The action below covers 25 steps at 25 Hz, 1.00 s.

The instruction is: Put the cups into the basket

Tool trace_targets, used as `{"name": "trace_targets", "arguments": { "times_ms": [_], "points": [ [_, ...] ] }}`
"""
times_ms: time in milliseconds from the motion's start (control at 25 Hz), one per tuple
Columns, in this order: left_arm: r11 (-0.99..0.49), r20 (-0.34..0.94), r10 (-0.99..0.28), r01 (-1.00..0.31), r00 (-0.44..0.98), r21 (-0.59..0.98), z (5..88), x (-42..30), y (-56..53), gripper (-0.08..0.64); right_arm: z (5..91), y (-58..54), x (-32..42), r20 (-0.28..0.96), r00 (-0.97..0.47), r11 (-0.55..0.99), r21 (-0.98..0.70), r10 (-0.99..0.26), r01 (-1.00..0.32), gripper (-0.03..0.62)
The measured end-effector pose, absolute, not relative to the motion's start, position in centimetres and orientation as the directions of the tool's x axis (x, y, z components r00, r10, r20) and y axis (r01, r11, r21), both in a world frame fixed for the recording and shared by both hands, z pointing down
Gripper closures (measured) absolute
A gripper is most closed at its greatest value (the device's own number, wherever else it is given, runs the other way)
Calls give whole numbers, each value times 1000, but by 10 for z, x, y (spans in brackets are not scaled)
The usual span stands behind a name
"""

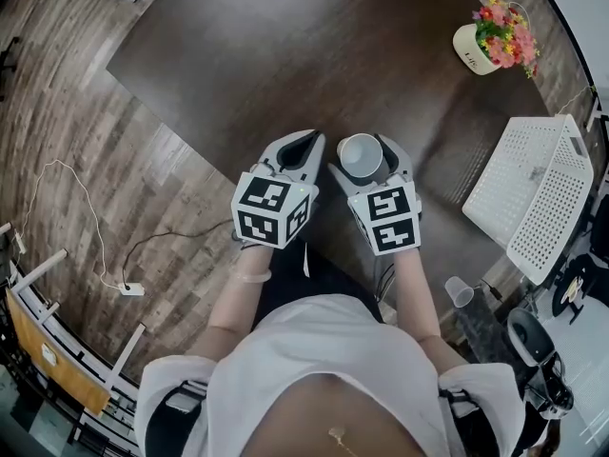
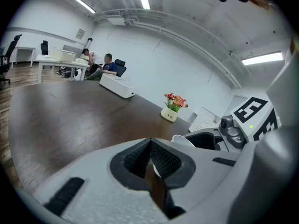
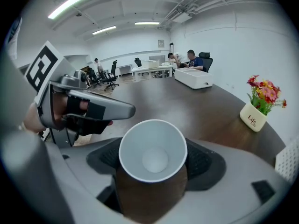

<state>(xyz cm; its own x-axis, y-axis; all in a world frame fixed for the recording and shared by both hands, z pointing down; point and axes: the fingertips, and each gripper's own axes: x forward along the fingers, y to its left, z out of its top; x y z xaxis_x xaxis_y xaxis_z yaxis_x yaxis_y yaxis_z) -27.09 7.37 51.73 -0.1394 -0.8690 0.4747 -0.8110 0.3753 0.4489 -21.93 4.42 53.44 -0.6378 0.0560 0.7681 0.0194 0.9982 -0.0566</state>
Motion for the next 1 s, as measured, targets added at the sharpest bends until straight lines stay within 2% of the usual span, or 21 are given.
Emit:
{"name": "trace_targets", "arguments": {
  "times_ms": [600, 1000],
  "points": [
    [261, 447, -892, -880, -64, 396, 485, -241, 39, 549, 498, 20, -191, 732, -681, 999, -13, -24, -49, 193],
    [139, 384, -923, -926, 8, 352, 444, -213, 7, 549, 454, 0, -158, 682, -727, 987, -40, -85, -153, 193]
  ]
}}
